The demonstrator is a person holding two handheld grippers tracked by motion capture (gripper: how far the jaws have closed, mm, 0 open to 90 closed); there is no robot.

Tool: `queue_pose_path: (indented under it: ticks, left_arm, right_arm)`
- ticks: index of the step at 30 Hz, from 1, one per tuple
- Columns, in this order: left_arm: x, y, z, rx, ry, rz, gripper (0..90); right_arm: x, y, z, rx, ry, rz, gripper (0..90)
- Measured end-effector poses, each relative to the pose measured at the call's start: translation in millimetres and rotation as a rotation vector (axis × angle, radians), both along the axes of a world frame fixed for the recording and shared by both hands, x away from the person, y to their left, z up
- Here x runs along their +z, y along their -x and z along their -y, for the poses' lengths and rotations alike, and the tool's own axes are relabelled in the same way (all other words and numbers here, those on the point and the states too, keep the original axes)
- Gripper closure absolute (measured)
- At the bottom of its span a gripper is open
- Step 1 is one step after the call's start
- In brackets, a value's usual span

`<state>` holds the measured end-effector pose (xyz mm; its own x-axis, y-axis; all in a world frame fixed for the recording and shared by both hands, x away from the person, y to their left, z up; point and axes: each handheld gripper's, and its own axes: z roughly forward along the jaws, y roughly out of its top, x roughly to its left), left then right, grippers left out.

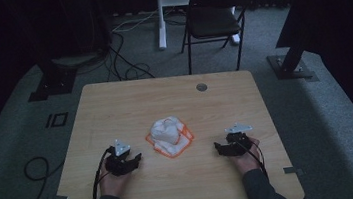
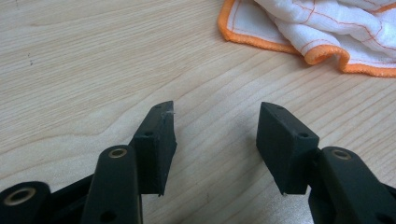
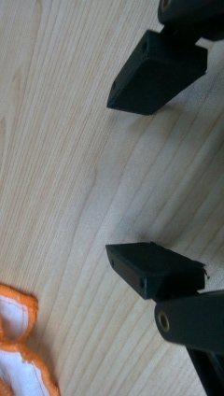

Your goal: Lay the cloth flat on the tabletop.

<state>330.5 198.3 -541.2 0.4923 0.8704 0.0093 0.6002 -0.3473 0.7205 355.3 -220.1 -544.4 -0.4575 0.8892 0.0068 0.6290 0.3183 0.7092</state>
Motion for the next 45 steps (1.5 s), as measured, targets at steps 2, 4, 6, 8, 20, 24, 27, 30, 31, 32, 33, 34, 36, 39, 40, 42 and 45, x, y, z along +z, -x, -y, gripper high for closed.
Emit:
queue_pose_path:
  ticks: [2, 4, 6, 8, 20, 24, 27, 30, 31, 32, 33, 34, 36, 39, 40, 42, 45]
  left_arm:
    - [0.4, -0.2, 1.6, -0.004, 0.0, -0.003, 49.6]
    - [1.0, 0.1, 3.7, -0.011, -0.008, -0.004, 49.7]
    - [1.6, 0.3, 5.1, -0.015, -0.013, 0.0, 49.7]
    - [2.7, 0.2, 5.2, -0.017, -0.011, 0.001, 49.8]
    - [9.1, -2.3, 9.3, -0.034, 0.009, 0.011, 52.7]
    - [10.5, -4.6, 11.1, -0.039, 0.008, 0.013, 55.1]
    - [10.7, -7.0, 12.1, -0.042, 0.006, 0.015, 56.3]
    - [11.0, -10.0, 12.6, -0.036, 0.007, 0.019, 56.8]
    - [11.3, -11.2, 12.7, -0.035, 0.006, 0.021, 57.0]
    - [11.8, -12.2, 12.9, -0.035, 0.005, 0.02, 57.1]
    - [11.8, -12.2, 12.9, -0.035, 0.005, 0.02, 57.4]
    - [12.5, -14.1, 13.7, -0.034, 0.006, 0.024, 57.6]
    - [13.1, -15.8, 14.7, -0.037, 0.008, 0.023, 58.1]
    - [13.7, -18.2, 17.0, -0.045, -0.001, 0.022, 58.5]
    - [13.7, -19.1, 17.9, -0.046, -0.001, 0.024, 58.7]
    - [14.1, -20.9, 18.9, -0.047, -0.002, 0.024, 59.0]
    - [14.7, -23.6, 20.8, -0.038, -0.008, 0.03, 59.7]
  right_arm:
    - [0.4, 0.0, -0.2, 0.005, 0.001, 0.004, 32.3]
    - [1.5, 0.2, -0.8, 0.003, -0.005, 0.002, 35.1]
    - [2.9, 1.3, -1.7, 0.013, -0.005, 0.006, 37.5]
    - [5.5, 2.9, -2.6, 0.028, -0.01, 0.012, 42.4]
    - [15.9, 5.1, -21.3, 0.134, -0.013, 0.033, 61.1]
    - [18.1, 4.9, -26.7, 0.154, -0.025, 0.034, 64.8]
    - [18.6, 4.6, -29.2, 0.166, -0.036, 0.027, 66.1]
    - [20.3, 4.3, -32.4, 0.173, -0.041, 0.032, 68.1]
    - [20.8, 4.1, -33.7, 0.177, -0.042, 0.036, 68.6]
    - [21.3, 3.9, -35.1, 0.179, -0.041, 0.038, 68.8]
    - [21.3, 3.9, -35.1, 0.179, -0.041, 0.038, 68.8]
    - [22.1, 3.7, -38.2, 0.184, -0.039, 0.041, 69.4]
    - [22.3, 3.9, -41.4, 0.196, -0.042, 0.043, 71.7]
    - [22.5, 5.1, -46.9, 0.22, -0.034, 0.055, 74.3]
    - [22.6, 5.1, -48.6, 0.225, -0.033, 0.058, 74.8]
    - [23.0, 4.9, -51.8, 0.233, -0.034, 0.063, 75.5]
    - [23.1, 4.1, -54.7, 0.237, -0.034, 0.062, 75.8]
